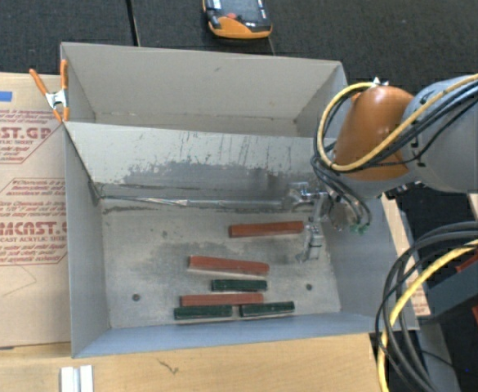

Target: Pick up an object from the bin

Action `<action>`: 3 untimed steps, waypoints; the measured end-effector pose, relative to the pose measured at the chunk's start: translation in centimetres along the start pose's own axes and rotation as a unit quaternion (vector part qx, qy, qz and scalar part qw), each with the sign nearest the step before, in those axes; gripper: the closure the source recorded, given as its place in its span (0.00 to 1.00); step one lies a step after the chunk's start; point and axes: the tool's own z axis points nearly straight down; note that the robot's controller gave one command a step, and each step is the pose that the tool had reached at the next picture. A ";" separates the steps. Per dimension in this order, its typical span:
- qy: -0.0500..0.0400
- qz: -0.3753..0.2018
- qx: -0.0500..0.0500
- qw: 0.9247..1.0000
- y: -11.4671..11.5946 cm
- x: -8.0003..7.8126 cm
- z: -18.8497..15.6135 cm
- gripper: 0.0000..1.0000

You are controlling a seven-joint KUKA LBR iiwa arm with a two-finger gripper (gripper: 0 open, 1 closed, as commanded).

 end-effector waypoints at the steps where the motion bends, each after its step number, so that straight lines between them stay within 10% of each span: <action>1: 0.005 -0.016 -0.001 1.000 3.1 -0.1 0.7 0.00; 2: 0.001 -0.023 0.000 1.000 3.7 -0.6 -1.4 0.00; 3: 0.004 -0.018 -0.002 1.000 5.3 -1.3 3.7 0.00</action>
Offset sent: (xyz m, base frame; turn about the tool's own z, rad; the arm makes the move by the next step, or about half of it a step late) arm 0.0074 0.0365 -0.0040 -0.0740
